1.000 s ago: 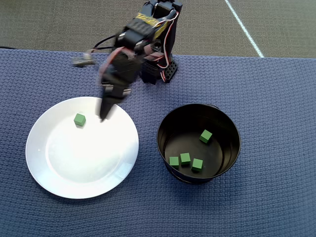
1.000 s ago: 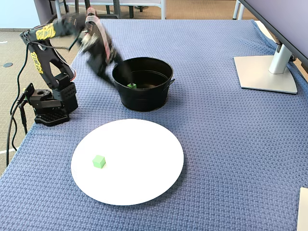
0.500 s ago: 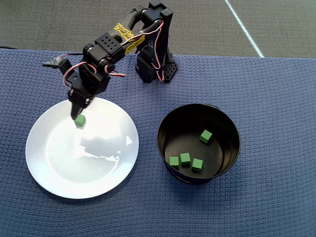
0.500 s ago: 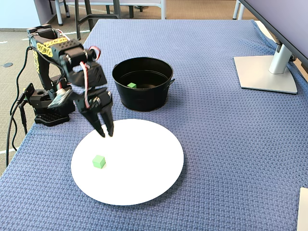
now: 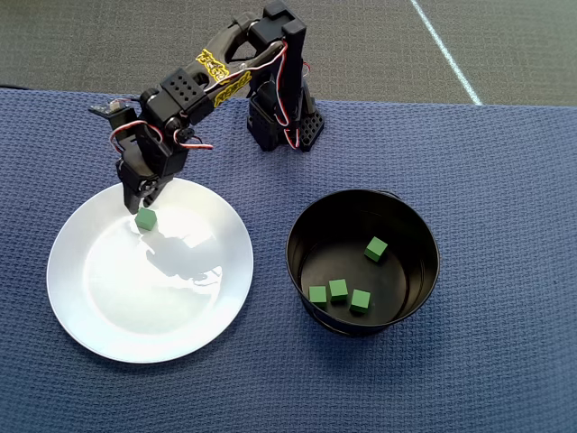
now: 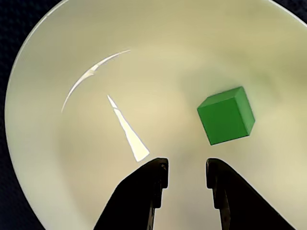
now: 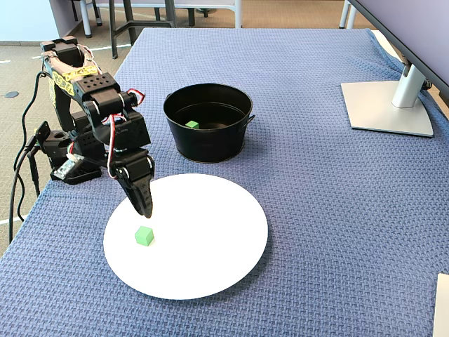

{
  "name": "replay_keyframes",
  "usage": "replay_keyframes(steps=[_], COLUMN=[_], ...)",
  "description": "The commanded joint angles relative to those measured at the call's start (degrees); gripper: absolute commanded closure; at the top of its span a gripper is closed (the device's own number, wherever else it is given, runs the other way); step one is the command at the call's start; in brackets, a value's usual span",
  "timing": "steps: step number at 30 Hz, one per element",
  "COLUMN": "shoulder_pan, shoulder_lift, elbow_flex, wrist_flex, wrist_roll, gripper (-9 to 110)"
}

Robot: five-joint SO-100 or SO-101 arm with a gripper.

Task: Pick up the green cubes from the white plate and place them in the black recipient

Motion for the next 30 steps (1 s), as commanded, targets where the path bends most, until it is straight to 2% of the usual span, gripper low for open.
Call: replay_keyframes(steps=[1,5,12,30], shoulder_pan=[0.09,-0.7,-0.09,-1.49], shoulder_lift=[-1.93,-2.81,-3.96,0.97], elbow_flex=[-0.26,1.23,2.81,5.01], wrist_flex=[-1.76,-4.92,-6.15,-0.97], wrist_roll=[-4.31,-15.12,-24.35,-23.03], gripper=[100,91,95,88])
